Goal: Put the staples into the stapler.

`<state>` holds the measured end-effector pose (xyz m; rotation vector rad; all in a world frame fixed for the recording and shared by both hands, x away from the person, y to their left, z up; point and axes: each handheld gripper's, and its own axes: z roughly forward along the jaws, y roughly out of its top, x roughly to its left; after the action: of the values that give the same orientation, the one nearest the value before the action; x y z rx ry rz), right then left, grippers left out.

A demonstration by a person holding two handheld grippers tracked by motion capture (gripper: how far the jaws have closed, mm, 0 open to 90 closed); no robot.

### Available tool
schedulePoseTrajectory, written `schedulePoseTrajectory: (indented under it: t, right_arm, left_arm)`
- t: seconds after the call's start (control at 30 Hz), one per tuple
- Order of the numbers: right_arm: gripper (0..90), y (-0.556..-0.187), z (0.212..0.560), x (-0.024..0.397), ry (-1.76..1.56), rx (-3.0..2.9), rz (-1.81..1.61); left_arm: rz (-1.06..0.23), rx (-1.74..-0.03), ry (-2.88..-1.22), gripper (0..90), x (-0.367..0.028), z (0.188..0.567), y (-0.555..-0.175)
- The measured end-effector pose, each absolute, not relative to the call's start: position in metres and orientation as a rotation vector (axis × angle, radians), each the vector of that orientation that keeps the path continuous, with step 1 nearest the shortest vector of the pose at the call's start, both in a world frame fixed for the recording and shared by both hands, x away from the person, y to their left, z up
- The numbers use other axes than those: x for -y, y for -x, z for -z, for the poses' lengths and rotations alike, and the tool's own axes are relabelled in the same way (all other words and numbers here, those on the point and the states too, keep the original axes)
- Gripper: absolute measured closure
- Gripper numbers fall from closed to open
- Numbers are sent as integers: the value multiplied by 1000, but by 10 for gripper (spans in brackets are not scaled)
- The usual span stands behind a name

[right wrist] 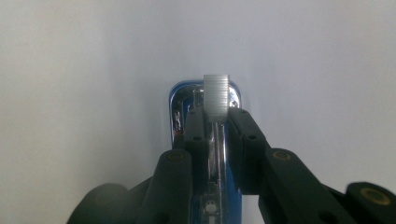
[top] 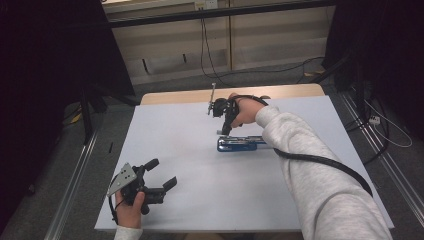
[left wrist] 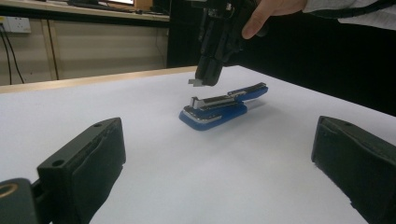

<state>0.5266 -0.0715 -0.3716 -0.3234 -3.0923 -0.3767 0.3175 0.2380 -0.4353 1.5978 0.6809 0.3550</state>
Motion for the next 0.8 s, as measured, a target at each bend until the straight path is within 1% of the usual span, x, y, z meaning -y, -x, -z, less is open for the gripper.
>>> schedulePoseTrajectory:
  t: [0.8]
  right_arm:
    - [785, -523, 384, 78, 317, 3084, 368]
  left_arm:
    - [-361, -686, -1596, 29, -237, 436, -318]
